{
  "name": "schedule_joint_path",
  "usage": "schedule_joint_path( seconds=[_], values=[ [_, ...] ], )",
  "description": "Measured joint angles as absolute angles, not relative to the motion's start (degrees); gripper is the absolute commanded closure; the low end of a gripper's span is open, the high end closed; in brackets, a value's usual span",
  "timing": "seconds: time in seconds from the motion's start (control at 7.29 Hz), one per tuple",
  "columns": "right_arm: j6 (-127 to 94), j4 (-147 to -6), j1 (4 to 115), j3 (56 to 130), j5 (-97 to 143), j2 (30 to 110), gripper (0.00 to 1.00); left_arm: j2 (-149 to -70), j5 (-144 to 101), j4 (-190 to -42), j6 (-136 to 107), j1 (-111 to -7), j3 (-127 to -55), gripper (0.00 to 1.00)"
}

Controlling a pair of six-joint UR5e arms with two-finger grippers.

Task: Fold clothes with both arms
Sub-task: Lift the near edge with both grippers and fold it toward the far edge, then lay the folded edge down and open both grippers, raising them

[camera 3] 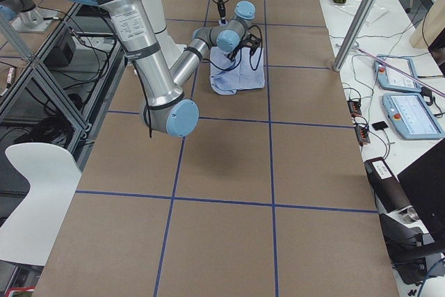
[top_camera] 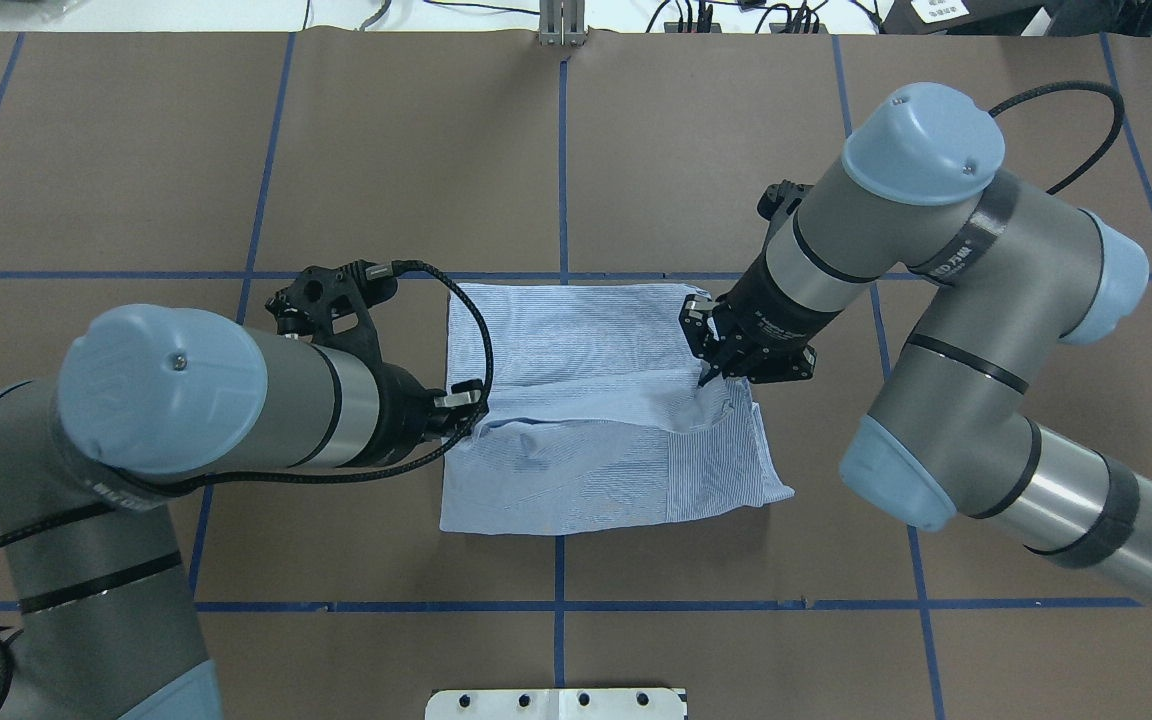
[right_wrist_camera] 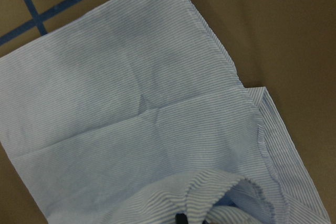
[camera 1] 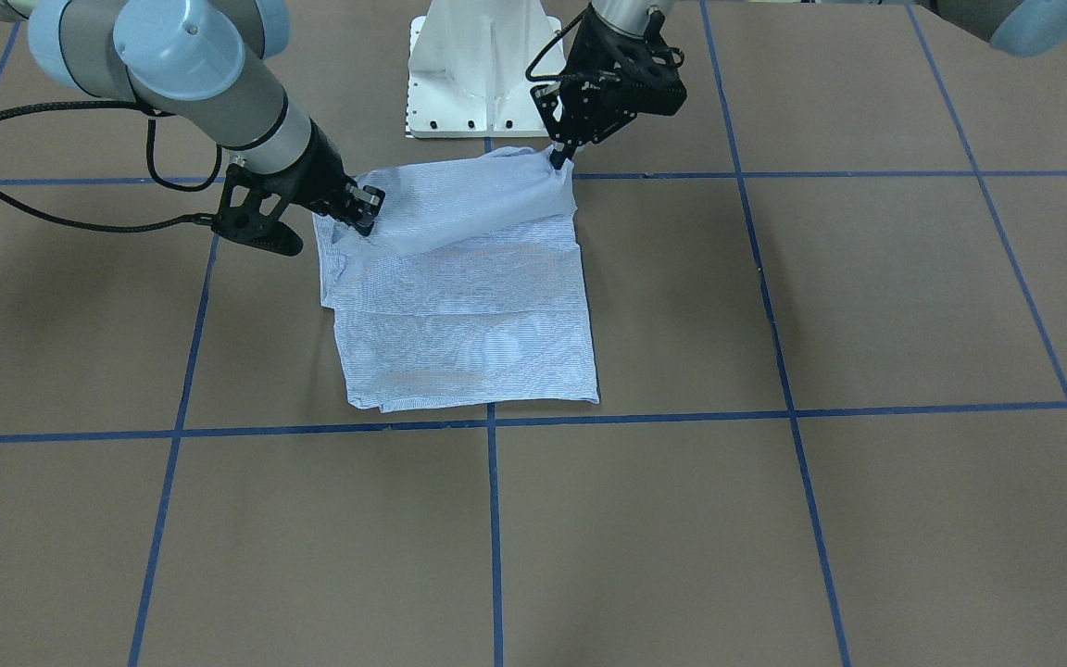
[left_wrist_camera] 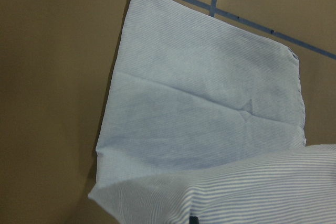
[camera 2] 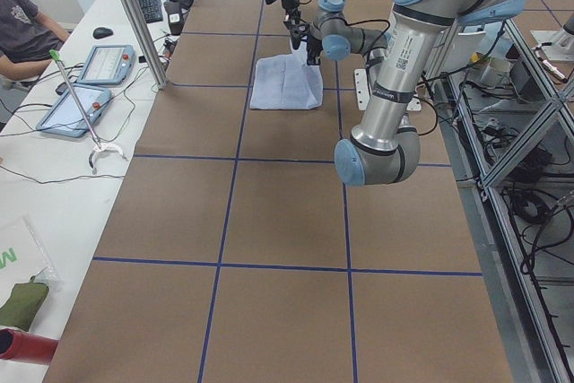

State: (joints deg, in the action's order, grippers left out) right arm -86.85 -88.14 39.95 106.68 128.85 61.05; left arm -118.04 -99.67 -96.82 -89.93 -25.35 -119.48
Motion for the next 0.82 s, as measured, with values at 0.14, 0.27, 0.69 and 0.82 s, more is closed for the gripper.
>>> schedule_joint_path(
  seconds=[0.14, 0.27, 0.69, 0.82],
  values=[
    [-86.3, -88.1, 40.4, 104.1, 128.0, 59.2, 1.00, -118.4, -99.7, -99.6, -89.0, -26.8, -116.4, 1.00],
    [-86.0, -88.0, 40.6, 101.2, 126.7, 57.2, 1.00, -119.0, -99.7, -101.5, -88.0, -27.9, -113.8, 1.00],
    [-85.7, -87.7, 41.0, 93.1, 123.6, 52.4, 1.00, -119.6, -99.7, -108.7, -86.2, -30.4, -106.2, 1.00],
    [-85.7, -86.8, 41.1, 91.1, 123.0, 51.6, 1.00, -120.0, -99.7, -109.8, -85.2, -31.4, -104.3, 1.00]
  ],
)
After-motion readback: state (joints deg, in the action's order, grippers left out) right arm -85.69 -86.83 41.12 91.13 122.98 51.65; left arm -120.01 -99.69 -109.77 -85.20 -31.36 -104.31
